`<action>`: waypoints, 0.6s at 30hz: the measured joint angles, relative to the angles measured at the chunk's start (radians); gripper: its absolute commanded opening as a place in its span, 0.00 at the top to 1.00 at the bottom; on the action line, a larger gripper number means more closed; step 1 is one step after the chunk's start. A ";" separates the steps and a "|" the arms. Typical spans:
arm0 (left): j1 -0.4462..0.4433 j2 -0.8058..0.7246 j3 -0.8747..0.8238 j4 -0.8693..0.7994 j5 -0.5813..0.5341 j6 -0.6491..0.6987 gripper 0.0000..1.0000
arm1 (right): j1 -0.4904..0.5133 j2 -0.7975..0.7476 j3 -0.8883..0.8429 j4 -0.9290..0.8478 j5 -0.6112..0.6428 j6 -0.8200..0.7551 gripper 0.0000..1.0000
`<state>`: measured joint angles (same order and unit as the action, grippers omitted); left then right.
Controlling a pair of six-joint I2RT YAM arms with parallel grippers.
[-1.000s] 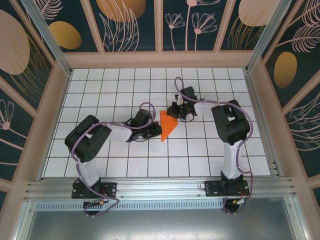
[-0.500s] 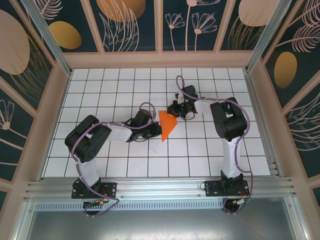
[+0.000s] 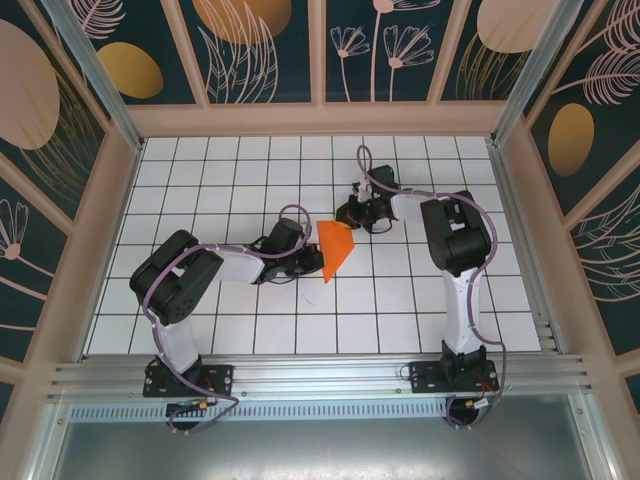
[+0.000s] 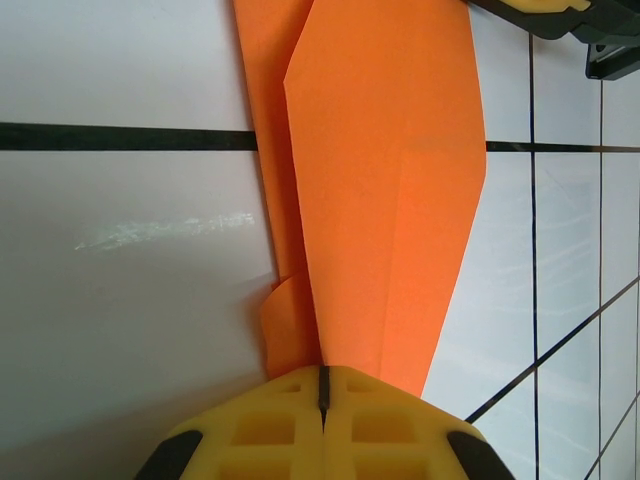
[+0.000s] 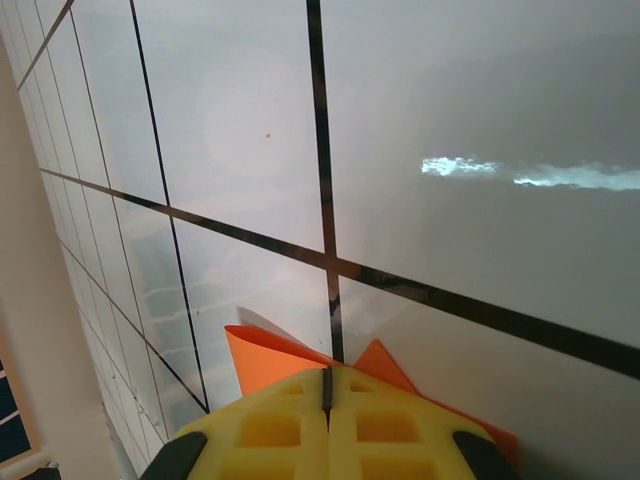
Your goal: Fold a paper plane with a square sheet of paper (pick it up from the middle)
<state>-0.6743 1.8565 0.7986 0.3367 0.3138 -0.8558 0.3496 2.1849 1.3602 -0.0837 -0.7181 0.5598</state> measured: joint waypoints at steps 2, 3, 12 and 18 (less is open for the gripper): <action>0.000 0.000 0.000 0.002 -0.001 0.000 1.00 | -0.004 0.013 0.016 -0.005 -0.018 0.003 0.93; 0.000 0.001 0.000 0.003 -0.001 0.000 1.00 | -0.005 0.019 0.024 -0.008 -0.026 0.004 0.93; 0.000 0.002 0.000 0.004 -0.002 0.000 1.00 | -0.021 0.039 0.059 -0.007 -0.037 0.006 0.88; 0.000 0.002 0.002 0.003 -0.003 -0.001 1.00 | -0.021 0.039 0.057 -0.003 -0.039 0.003 0.89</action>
<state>-0.6743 1.8587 0.8005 0.3397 0.3107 -0.8566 0.3286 2.2238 1.4174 -0.0872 -0.7567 0.5625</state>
